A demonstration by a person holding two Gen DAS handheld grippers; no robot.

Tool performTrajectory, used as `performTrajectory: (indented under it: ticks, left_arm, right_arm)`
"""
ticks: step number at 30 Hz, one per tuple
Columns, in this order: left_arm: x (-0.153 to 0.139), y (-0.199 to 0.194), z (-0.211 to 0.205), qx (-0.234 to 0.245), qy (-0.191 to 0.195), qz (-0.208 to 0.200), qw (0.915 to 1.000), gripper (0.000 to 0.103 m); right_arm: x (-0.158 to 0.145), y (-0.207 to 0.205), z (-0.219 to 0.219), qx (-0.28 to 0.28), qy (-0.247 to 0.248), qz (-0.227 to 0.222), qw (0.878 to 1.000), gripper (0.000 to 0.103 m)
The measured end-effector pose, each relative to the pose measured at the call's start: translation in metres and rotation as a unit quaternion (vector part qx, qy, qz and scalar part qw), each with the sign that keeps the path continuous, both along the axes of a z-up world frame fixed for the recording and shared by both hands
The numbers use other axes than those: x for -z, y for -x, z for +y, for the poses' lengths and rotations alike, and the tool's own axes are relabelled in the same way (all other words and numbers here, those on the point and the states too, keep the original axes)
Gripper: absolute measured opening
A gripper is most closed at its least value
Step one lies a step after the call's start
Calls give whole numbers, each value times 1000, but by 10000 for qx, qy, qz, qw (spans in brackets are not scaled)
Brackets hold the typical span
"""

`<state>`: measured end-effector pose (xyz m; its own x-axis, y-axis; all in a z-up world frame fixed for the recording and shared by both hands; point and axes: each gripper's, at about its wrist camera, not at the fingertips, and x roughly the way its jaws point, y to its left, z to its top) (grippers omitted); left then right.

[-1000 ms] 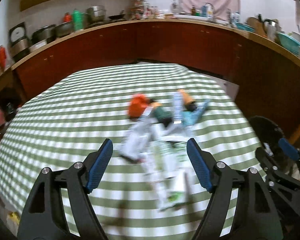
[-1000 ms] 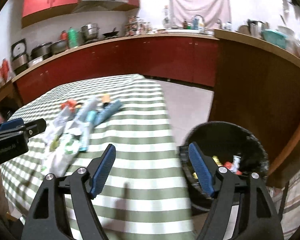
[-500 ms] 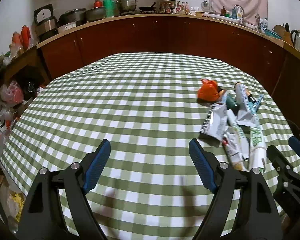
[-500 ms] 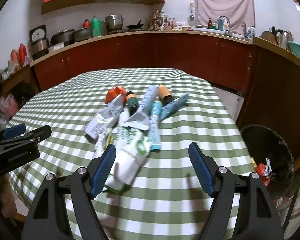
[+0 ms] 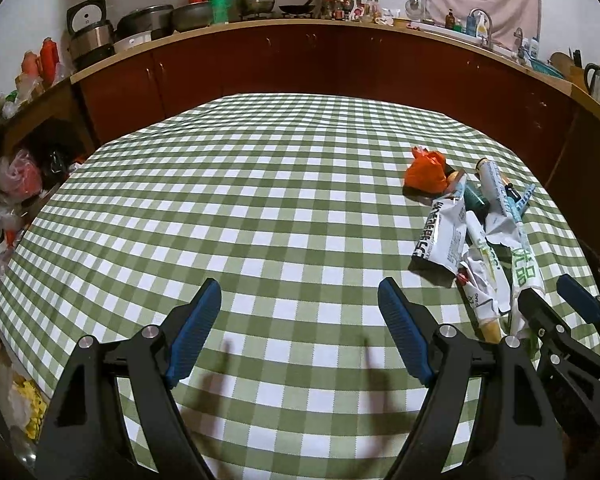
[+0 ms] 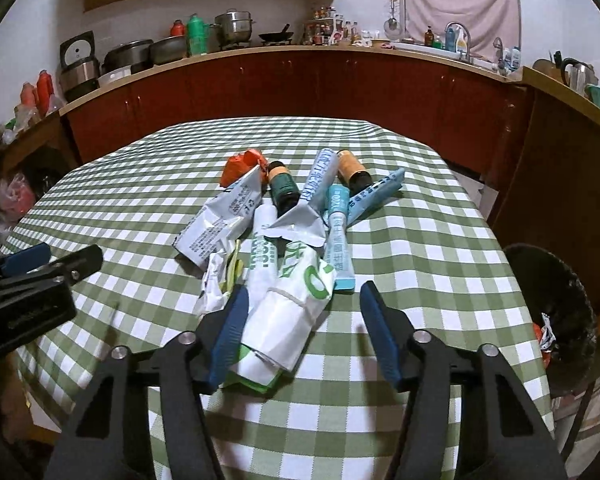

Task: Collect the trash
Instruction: 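Grasp the large white tube with green cap with the right tool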

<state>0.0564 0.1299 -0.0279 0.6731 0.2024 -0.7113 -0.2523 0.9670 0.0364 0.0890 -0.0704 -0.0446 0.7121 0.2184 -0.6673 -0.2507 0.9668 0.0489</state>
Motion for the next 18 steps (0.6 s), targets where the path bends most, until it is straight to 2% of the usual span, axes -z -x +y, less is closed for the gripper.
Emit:
performTrajectory:
  ticks: [5,11,18]
  left_arm:
    - [1,-2,-4,13,14,9,10000,79]
    - [2,-2,-1,-50,-14,16,10000,79]
    - [4,-2,8,-168,15,41,9998,79]
  right_arm:
    - [2,-3,1,7,-182,140,9997,56]
    - [2,-2,3,7,-88,108,9999,56]
    - [-1,3,-8,278,149,50,9995,56]
